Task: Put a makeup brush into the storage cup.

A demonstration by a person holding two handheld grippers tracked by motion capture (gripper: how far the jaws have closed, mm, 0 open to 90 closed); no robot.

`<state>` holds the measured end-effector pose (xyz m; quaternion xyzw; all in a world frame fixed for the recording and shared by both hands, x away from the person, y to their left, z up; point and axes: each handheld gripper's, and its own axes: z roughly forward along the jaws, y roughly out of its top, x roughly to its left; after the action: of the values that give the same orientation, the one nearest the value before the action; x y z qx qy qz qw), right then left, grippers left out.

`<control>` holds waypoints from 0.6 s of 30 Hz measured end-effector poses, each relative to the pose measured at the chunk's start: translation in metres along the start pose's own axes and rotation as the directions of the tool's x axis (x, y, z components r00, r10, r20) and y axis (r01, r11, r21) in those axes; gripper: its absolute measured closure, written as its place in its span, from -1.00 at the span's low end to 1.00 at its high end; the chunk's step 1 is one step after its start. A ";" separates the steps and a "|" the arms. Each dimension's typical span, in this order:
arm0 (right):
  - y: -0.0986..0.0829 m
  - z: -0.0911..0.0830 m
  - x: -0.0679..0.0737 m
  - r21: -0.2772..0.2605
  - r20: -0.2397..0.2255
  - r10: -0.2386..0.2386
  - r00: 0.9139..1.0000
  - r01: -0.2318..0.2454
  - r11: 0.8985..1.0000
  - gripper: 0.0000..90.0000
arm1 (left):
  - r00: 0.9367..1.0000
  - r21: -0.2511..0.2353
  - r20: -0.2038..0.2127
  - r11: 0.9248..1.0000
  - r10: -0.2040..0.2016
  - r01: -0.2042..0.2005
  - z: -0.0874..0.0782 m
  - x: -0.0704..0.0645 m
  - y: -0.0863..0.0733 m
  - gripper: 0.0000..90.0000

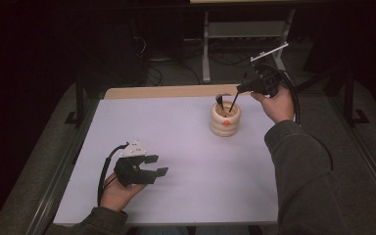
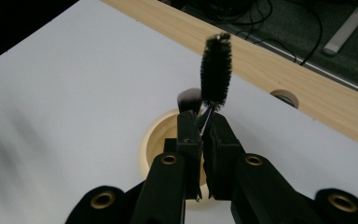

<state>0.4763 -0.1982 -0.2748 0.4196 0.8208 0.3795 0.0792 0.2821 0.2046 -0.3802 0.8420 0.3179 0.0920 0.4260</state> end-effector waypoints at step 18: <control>-0.004 0.014 0.000 0.007 0.010 0.012 1.000 -0.012 1.000 0.88 | 1.000 -0.018 -0.006 1.000 -0.009 0.009 -0.002 0.001 -0.001 -0.11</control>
<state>0.4802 -0.1922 -0.2869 0.4266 0.8192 0.3749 0.0797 0.2821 0.2069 -0.3797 0.8365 0.3220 0.0954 0.4330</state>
